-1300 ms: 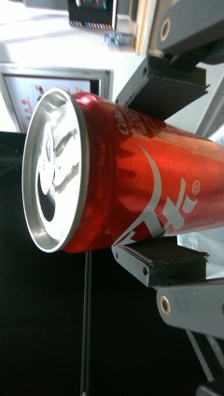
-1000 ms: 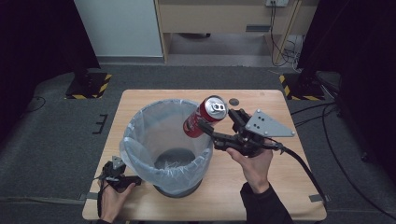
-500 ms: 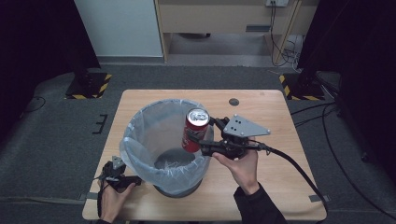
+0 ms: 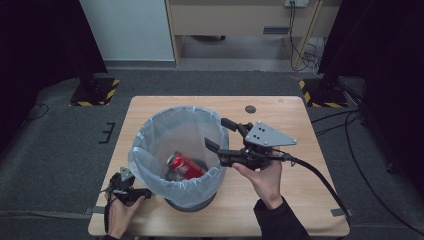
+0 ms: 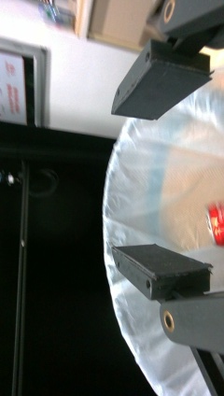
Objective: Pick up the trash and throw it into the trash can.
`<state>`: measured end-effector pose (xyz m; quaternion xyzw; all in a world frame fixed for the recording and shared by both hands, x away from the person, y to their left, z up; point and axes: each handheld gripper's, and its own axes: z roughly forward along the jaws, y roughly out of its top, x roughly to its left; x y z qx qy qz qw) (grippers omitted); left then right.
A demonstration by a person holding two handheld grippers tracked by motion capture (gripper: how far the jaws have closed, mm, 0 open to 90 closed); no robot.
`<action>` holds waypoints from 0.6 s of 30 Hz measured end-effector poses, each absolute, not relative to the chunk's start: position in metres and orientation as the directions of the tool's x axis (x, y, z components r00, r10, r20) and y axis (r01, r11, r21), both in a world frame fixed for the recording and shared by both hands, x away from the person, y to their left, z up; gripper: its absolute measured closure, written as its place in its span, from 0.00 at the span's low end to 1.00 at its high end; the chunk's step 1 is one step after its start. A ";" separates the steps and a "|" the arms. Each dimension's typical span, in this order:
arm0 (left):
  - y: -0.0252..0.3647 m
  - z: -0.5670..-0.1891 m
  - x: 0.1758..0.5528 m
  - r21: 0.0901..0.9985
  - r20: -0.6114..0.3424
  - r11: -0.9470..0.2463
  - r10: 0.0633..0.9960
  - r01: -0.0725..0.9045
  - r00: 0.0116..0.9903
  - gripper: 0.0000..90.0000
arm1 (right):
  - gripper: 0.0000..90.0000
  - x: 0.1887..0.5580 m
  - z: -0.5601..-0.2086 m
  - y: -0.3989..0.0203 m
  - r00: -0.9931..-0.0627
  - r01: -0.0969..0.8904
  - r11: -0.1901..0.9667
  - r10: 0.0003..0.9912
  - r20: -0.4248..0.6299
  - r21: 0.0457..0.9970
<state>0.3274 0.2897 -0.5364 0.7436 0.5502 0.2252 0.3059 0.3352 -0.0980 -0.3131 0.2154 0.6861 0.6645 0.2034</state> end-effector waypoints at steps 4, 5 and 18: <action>0.290 -0.536 0.327 0.703 -0.002 -0.208 0.956 0.680 0.294 0.00 | 0.26 0.338 -0.311 -0.116 -0.789 0.018 -0.042 0.614 0.040 0.999; 0.290 -0.536 0.327 0.703 -0.002 -0.207 0.956 0.680 0.294 0.00 | 0.26 0.339 -0.311 -0.120 -0.777 0.015 -0.045 0.628 0.040 0.999; 0.290 -0.536 0.327 0.703 -0.002 -0.208 0.956 0.680 0.294 0.00 | 0.23 0.351 -0.347 -0.173 -0.662 0.078 -0.016 0.747 0.064 0.997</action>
